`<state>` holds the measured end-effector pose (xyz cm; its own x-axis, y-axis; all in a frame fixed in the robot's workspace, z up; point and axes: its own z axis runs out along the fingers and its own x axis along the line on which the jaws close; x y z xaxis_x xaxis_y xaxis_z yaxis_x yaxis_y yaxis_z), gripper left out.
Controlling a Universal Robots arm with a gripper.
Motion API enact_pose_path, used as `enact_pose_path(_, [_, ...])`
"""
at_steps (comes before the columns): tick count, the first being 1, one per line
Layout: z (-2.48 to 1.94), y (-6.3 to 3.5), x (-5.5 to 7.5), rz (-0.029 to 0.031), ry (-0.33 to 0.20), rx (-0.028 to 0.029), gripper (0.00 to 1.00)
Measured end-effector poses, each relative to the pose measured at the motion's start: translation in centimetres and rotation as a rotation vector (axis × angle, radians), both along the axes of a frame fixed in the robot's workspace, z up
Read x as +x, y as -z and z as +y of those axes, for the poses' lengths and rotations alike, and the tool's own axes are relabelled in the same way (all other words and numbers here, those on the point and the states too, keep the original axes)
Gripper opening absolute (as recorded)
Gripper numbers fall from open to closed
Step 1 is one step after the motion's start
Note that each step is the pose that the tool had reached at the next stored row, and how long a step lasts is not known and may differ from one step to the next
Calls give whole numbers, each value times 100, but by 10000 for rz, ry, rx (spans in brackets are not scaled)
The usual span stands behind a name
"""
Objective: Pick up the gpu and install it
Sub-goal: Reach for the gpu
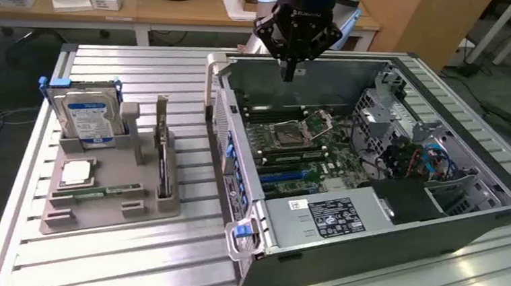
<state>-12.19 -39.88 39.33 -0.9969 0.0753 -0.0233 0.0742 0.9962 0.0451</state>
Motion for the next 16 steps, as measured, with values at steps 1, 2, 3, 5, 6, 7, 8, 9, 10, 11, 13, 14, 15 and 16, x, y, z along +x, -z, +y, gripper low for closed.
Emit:
enact_pose_path(1, [0, 0, 0, 0, 0, 0, 10])
enact_pose_path(2, [0, 0, 0, 0, 0, 0, 10])
enact_pose_path(3, [0, 0, 0, 0, 0, 0, 10])
enact_pose_path(5, [0, 0, 0, 0, 0, 0, 10])
enact_pose_path(6, [0, 0, 0, 0, 0, 0, 10])
enact_pose_path(7, [0, 0, 0, 4, 1, 0, 10])
enact_pose_path(8, [0, 0, 0, 4, 1, 0, 10])
enact_pose_path(9, [0, 0, 0, 4, 1, 1, 10])
enact_pose_path(10, [0, 0, 0, 4, 1, 0, 10])
enact_pose_path(11, [0, 0, 1, 5, 0, 0, 10])
enact_pose_path(13, [0, 1, -8, 4, 0, 1, 10])
enact_pose_path(14, [0, 1, -17, 3, 0, 1, 10])
enact_pose_path(15, [0, 1, -28, 5, 0, 0, 10])
enact_pose_path(16, [0, 1, -41, 5, 0, -1, 10])
